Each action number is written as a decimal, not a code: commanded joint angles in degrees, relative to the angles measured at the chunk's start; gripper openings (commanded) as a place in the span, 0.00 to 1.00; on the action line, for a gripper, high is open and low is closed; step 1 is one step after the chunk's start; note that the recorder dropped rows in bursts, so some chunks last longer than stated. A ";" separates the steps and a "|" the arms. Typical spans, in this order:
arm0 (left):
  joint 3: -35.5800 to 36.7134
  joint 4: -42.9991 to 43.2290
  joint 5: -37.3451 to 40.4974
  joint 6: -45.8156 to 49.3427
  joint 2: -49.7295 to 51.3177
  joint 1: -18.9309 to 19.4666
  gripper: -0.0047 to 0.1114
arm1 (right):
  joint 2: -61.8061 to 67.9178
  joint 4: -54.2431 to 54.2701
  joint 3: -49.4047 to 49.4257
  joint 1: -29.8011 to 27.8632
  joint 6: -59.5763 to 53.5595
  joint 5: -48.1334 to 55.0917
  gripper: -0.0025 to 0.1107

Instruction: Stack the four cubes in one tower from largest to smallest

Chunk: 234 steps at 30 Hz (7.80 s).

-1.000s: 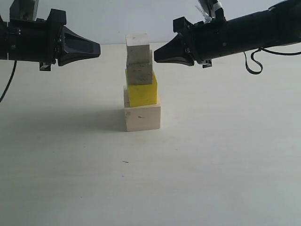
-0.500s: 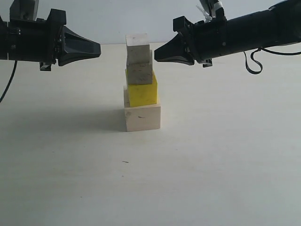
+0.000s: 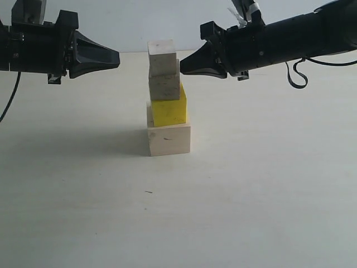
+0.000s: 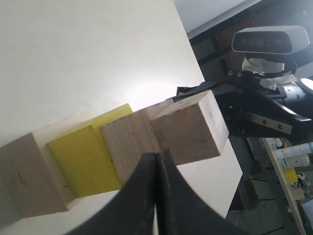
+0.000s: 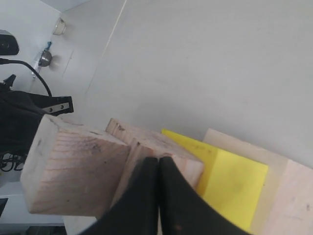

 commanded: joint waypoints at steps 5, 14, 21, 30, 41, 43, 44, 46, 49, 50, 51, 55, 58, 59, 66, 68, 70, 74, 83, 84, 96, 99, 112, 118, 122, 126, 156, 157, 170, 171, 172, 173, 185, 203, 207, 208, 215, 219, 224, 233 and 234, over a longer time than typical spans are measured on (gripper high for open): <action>0.18 -0.93 0.58 0.25 -0.47 -0.34 0.04 | 0.14 -0.25 -0.30 0.21 -0.66 -3.23 0.02; 0.18 -0.93 0.58 0.25 -0.47 -0.34 0.04 | 0.14 1.30 -0.30 0.59 -2.20 -3.23 0.02; 0.18 -0.93 0.58 0.25 -0.47 -0.34 0.04 | 0.14 1.84 -0.30 0.59 -3.01 -2.96 0.02; 0.18 -0.93 0.58 0.25 -0.47 -0.34 0.04 | 0.14 3.09 -0.30 0.59 -4.02 -1.96 0.02; 0.18 -0.93 0.56 0.49 -0.47 -0.34 0.04 | 0.14 3.18 -0.30 0.59 -4.17 -1.87 0.02; 0.18 -0.93 0.56 0.49 -0.47 -0.34 0.04 | 0.14 3.34 -0.30 0.59 -4.42 -1.87 0.02; 0.18 -0.93 0.56 0.49 -0.47 -0.34 0.04 | 0.14 3.45 -0.30 0.59 -4.39 -1.87 0.02; 0.18 -0.93 0.56 0.49 -0.47 -0.34 0.04 | 0.14 3.45 -0.30 0.59 -4.39 -1.87 0.02; 0.18 -0.93 0.56 0.49 -0.47 -0.34 0.04 | 0.14 3.44 -0.30 1.03 -4.39 -2.06 0.02; 0.18 -0.93 0.56 0.49 -0.47 -0.34 0.04 | 0.14 3.44 -0.30 1.38 -4.58 -2.23 0.02; 0.18 -1.03 0.56 0.48 -0.47 -0.34 0.04 | 0.14 3.44 -0.30 1.95 -5.28 -3.22 0.02; 0.18 -1.03 0.80 0.48 -0.47 -0.34 0.04 | 0.14 2.21 -0.30 1.69 -5.46 -4.62 0.02; 0.18 -1.03 0.80 0.48 -0.47 -0.34 0.04 | 0.14 2.11 -0.30 1.46 -5.23 -4.62 0.02; 0.18 -1.03 0.80 0.48 -0.47 -0.34 0.04 | 0.14 1.96 -0.30 1.45 -5.23 -4.73 0.02; 0.18 -1.03 0.79 0.56 -0.47 -0.34 0.04 | -0.36 -1.70 -0.30 0.27 0.02 -5.00 0.02; 0.18 -1.03 0.57 0.70 -0.47 -0.34 0.04 | -1.06 -3.31 -0.30 -0.68 1.46 -5.27 0.02; 0.18 -1.03 0.19 1.20 -0.47 -0.34 0.04 | -1.73 -4.13 -0.30 -1.60 2.85 -5.65 0.02; 0.18 -1.03 -0.51 1.36 -0.47 -0.34 0.04 | -2.53 -11.59 -0.30 -2.11 10.96 -6.53 0.02; 0.18 -0.91 -1.17 1.84 -0.36 -0.34 0.04 | -2.53 -10.69 5.03 -2.11 10.77 -8.93 0.02; 0.18 -0.91 -1.17 1.84 -0.36 -0.34 0.04 | -2.53 -9.01 5.53 -2.11 9.53 -8.49 0.02; 0.27 -0.80 -0.49 1.84 -0.36 -0.34 0.04 | 0.08 -6.16 5.76 2.92 6.92 -7.46 0.02; 0.27 -0.80 -0.49 1.84 -0.36 -0.34 0.04 | 0.08 -6.39 5.76 3.28 6.92 -7.57 0.02; 0.27 -0.80 -1.18 1.91 -0.36 -0.34 0.04 | 0.08 -8.90 5.76 3.28 9.82 -7.80 0.02; 0.27 -0.80 -1.59 1.96 -0.36 -0.34 0.04 | 0.08 -8.51 5.76 3.67 9.82 -7.17 0.02; 0.27 -0.80 -1.70 1.96 -0.36 -0.34 0.04 | 0.08 -8.51 5.76 5.20 9.68 -7.57 0.02; 0.27 -0.80 -1.54 1.96 -0.36 -0.34 0.04 | 0.08 -9.01 5.76 5.16 9.57 -8.78 0.02; 0.29 1.40 -0.89 1.61 -0.36 -0.34 0.04 | 2.97 -17.59 5.27 4.59 17.87 -20.31 0.02; 0.29 1.53 -0.90 1.61 -0.36 -0.34 0.04 | 3.82 -16.22 4.92 4.59 16.92 -19.29 0.02; 0.29 1.65 -0.90 1.61 -0.36 -0.34 0.04 | 6.83 -6.67 4.16 4.59 8.97 -17.52 0.02; 0.29 1.65 -0.90 1.61 -0.36 -0.34 0.04 | 6.83 -5.92 4.16 4.59 8.32 -17.52 0.02; 0.29 1.65 -0.90 1.61 -0.36 -0.34 0.04 | 6.83 -5.66 4.16 4.59 8.07 -17.52 0.02; 0.29 1.65 -0.90 1.61 -0.36 -0.34 0.04 | 6.83 -5.52 4.16 4.59 7.81 -17.52 0.02; 0.29 1.54 0.12 1.61 -0.36 -0.34 0.04 | 6.83 -1.89 4.16 4.59 4.09 -17.52 0.02; 0.29 1.06 0.95 1.61 -0.36 -0.34 0.04 | 6.83 -0.22 4.16 4.59 0.30 -17.11 0.02; 0.29 1.06 1.06 1.61 -0.36 -0.34 0.04 | 6.83 1.59 4.16 4.59 -1.11 -16.15 0.02; 0.29 1.06 1.16 1.61 -0.36 -0.34 0.04 | 6.83 1.62 4.16 4.59 -1.11 -16.28 0.02; 0.29 1.06 1.27 1.61 -0.46 -0.34 0.04 | 6.83 0.35 4.16 4.59 -0.65 -16.33 0.02; 0.29 1.06 1.16 1.76 -0.98 -0.34 0.04 | 5.51 -2.11 4.38 4.59 0.71 -16.61 0.02; 0.29 0.94 -2.06 3.32 -4.30 1.63 0.04 | 0.00 -5.90 5.21 4.18 1.90 -22.04 0.02; 0.39 2.98 -11.20 5.95 -14.04 11.00 0.04 | -19.19 -7.36 9.01 -1.75 -5.80 -31.91 0.02; 0.67 3.21 -13.49 6.37 -15.41 11.90 0.04 | -22.04 -7.36 9.58 -2.46 -7.00 -33.79 0.02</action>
